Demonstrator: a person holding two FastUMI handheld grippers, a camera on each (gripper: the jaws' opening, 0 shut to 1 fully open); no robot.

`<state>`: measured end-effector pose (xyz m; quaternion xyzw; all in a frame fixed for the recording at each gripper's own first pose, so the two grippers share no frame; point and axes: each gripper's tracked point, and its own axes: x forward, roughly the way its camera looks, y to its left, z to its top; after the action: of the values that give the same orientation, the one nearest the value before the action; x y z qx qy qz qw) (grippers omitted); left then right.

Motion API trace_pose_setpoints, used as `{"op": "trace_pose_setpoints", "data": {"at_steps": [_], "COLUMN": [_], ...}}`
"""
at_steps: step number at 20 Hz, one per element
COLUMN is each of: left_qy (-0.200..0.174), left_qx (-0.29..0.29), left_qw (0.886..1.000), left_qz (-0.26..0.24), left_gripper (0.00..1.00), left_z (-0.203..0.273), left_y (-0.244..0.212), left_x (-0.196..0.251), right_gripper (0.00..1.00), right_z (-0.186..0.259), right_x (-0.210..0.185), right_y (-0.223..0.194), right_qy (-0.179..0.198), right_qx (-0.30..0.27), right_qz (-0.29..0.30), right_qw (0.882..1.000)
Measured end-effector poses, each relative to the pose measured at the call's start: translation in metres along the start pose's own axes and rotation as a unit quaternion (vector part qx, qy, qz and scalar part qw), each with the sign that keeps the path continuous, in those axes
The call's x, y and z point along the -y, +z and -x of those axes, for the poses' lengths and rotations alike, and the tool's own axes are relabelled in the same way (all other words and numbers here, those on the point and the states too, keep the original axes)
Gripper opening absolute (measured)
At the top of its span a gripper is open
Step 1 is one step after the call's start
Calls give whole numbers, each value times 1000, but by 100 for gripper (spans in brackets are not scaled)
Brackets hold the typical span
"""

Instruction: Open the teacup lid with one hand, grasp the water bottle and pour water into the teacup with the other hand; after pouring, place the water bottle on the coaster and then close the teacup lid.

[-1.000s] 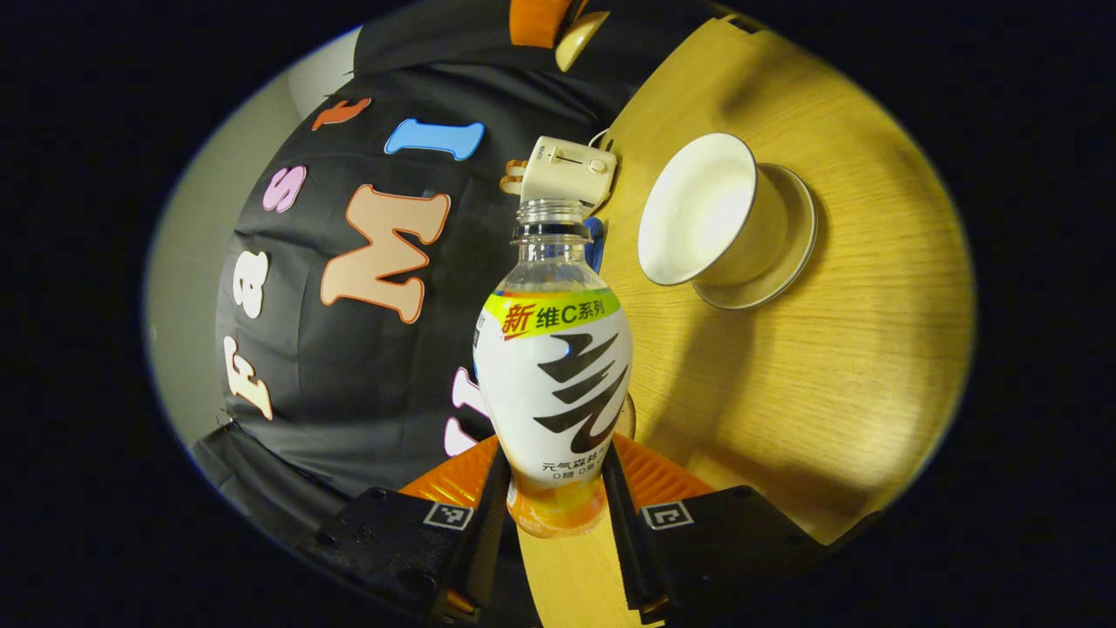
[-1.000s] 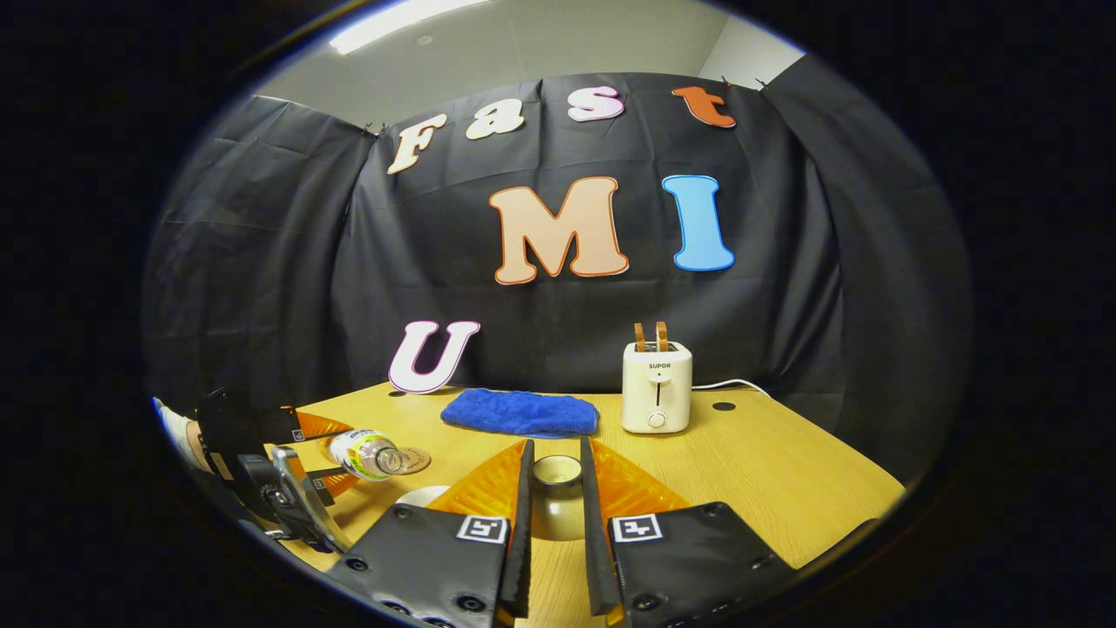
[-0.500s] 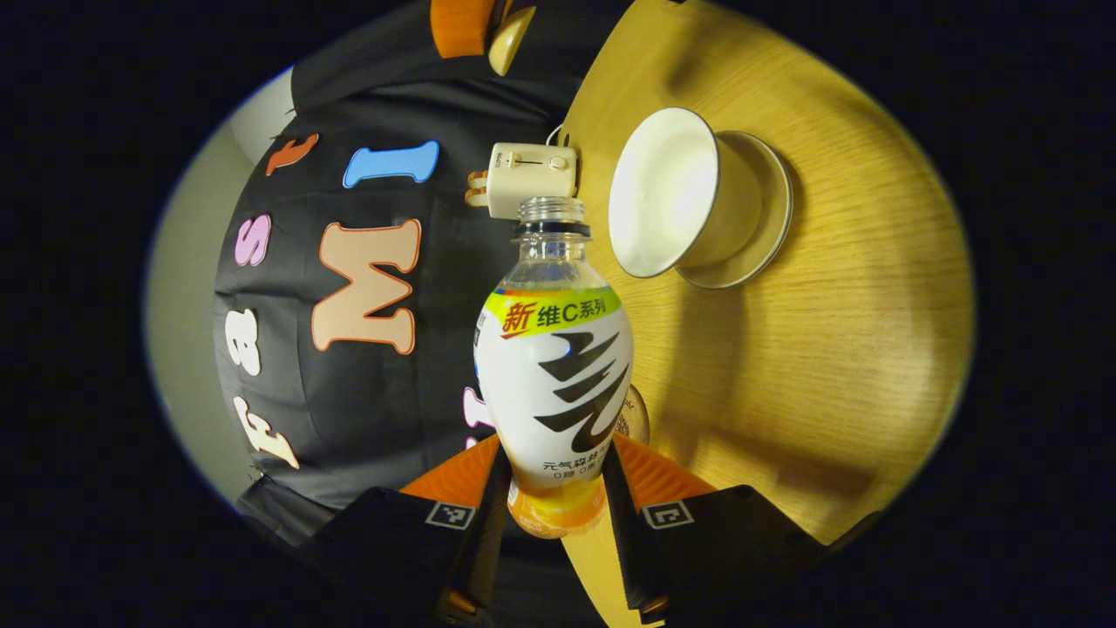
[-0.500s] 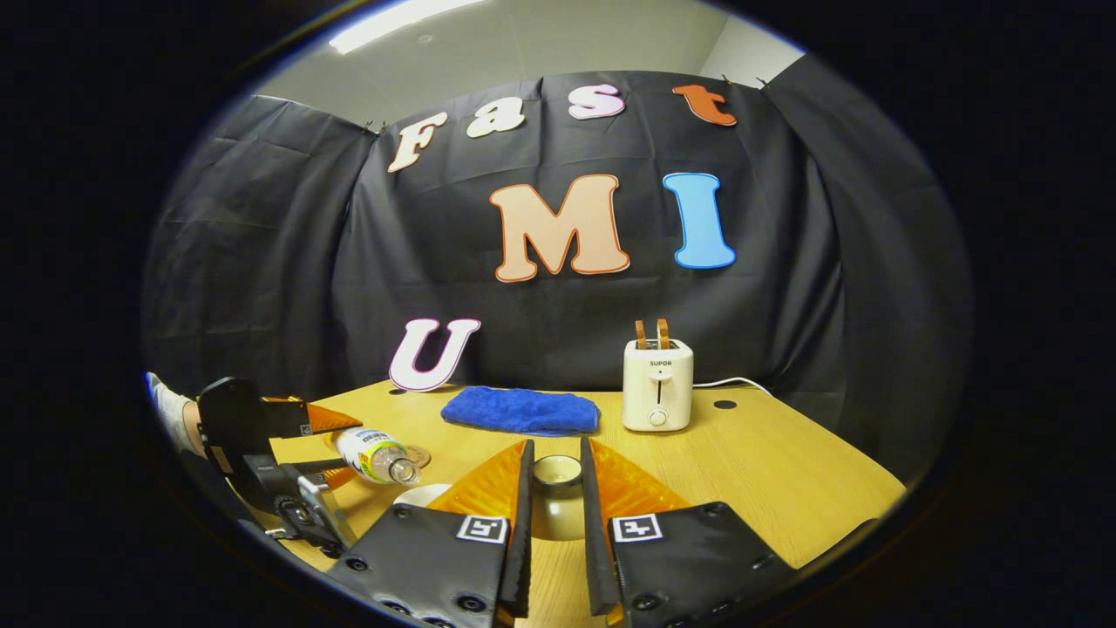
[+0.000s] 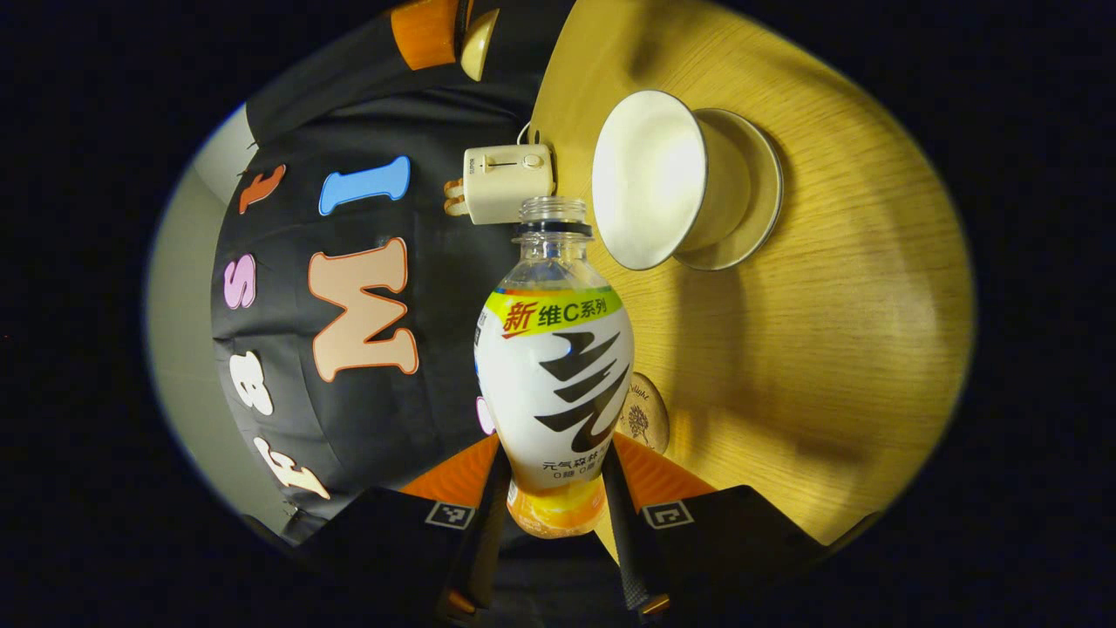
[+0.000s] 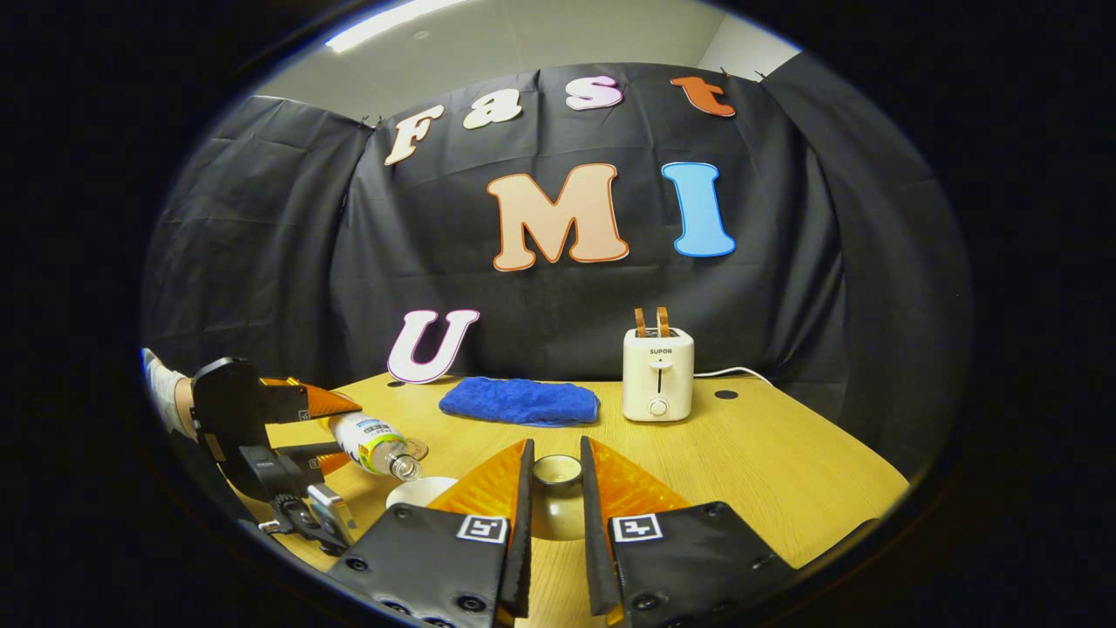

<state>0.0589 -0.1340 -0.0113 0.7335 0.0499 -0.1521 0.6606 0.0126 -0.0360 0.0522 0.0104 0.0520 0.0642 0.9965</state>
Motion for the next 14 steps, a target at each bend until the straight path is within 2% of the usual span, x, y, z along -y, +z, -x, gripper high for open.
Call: {"op": "trace_pose_setpoints", "data": {"at_steps": [5, 14], "left_qy": [-13, -26], "left_qx": [-22, -43], "left_qw": [999, 996], "left_qz": [-28, -79], "left_gripper": [54, 54], "left_z": [0, 3], "left_y": [-10, -15], "left_x": [2, 0], "right_gripper": [29, 29], "right_z": [4, 1], "right_x": [-3, -3], "right_y": [10, 2], "right_qy": [3, 2], "right_qx": [16, 4], "right_qz": [7, 5], "right_qw": [1000, 1000]}}
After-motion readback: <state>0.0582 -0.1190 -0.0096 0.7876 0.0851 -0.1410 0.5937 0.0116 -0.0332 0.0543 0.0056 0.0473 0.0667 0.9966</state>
